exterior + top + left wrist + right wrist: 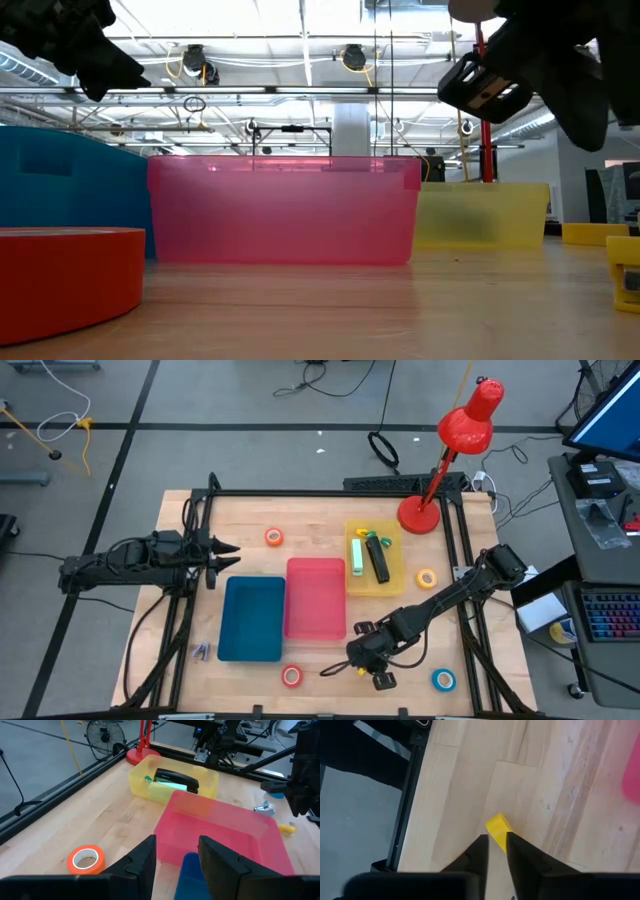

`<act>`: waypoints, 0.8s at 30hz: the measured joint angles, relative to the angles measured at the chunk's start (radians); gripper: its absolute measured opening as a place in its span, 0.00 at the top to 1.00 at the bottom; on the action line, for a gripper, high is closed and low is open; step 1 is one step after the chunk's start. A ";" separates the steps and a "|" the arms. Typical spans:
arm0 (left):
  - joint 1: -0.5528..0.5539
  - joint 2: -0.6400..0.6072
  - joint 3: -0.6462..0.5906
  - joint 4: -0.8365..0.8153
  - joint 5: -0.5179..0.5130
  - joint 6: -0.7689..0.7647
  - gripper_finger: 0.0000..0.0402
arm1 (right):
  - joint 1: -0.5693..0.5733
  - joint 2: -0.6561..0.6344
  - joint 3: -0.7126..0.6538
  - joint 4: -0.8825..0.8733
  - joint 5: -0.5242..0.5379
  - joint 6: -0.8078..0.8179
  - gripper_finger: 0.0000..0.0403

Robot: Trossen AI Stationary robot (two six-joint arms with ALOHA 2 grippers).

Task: Pick and place Stapler, Stapler remover, tape
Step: Put the yellow stapler into the yellow bin

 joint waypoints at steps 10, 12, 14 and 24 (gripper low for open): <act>0.000 0.000 0.000 0.000 -0.001 -0.001 0.64 | 0.000 0.000 -0.004 0.004 -0.002 -0.189 0.57; 0.000 0.000 0.000 0.000 -0.001 -0.001 0.64 | 0.000 0.000 -0.022 0.008 -0.002 -0.205 0.54; 0.000 0.000 0.000 0.000 -0.001 -0.002 0.64 | 0.000 0.000 -0.050 0.007 -0.002 -0.207 0.52; 0.000 0.000 0.000 0.000 -0.002 -0.020 0.64 | -0.002 0.000 -0.131 0.149 0.000 -0.259 0.49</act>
